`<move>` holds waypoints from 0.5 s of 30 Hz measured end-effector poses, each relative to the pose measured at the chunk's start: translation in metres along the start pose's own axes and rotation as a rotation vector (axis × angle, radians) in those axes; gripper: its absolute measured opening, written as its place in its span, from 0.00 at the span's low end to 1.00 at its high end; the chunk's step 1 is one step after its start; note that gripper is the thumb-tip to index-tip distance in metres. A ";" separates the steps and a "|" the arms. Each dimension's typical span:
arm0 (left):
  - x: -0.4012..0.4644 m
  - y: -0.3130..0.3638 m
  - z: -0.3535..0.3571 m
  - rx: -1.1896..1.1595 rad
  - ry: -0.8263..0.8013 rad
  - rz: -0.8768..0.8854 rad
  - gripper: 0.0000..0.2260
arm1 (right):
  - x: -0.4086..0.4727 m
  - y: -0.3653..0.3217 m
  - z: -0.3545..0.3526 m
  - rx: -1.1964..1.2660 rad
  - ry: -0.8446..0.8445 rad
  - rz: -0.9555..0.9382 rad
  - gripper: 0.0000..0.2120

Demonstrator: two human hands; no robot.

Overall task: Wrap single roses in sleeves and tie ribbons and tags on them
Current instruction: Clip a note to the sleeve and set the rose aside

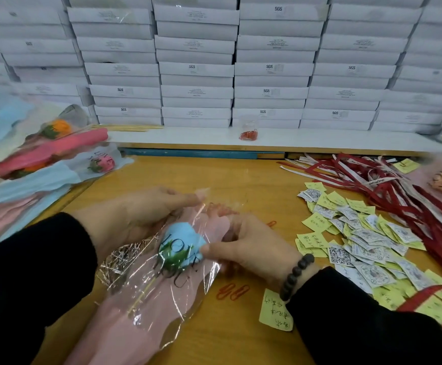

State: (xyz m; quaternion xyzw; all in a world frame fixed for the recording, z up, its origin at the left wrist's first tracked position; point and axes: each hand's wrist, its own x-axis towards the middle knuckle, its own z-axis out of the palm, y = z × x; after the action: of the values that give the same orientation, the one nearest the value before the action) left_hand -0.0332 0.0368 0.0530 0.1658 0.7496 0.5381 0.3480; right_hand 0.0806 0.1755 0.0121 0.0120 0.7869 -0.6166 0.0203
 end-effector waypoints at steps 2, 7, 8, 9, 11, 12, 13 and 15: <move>0.005 -0.001 0.002 -0.011 0.018 0.014 0.13 | -0.001 -0.002 -0.001 -0.010 0.017 0.013 0.04; 0.008 -0.010 0.007 -0.107 0.090 0.037 0.07 | 0.005 0.002 -0.008 0.069 0.360 0.117 0.15; 0.009 -0.012 0.008 -0.130 0.092 0.045 0.07 | 0.006 0.002 -0.009 0.105 0.396 0.131 0.13; 0.010 -0.014 0.009 -0.155 0.088 0.051 0.05 | 0.006 0.003 -0.011 0.129 0.411 0.139 0.10; 0.011 -0.017 0.008 -0.193 0.085 0.054 0.02 | 0.006 0.004 -0.013 0.132 0.401 0.139 0.06; 0.012 -0.018 0.008 -0.208 0.085 0.047 0.03 | 0.005 0.004 -0.014 0.117 0.389 0.134 0.06; 0.012 -0.019 0.008 -0.225 0.081 0.044 0.04 | 0.005 0.003 -0.014 0.101 0.379 0.127 0.06; 0.011 -0.020 0.008 -0.270 0.050 0.032 0.05 | 0.003 0.002 -0.015 0.072 0.359 0.114 0.07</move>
State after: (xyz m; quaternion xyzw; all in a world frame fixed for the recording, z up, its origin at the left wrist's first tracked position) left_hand -0.0322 0.0419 0.0294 0.1159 0.6763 0.6433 0.3397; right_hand 0.0770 0.1905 0.0132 0.1672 0.7533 -0.6303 -0.0859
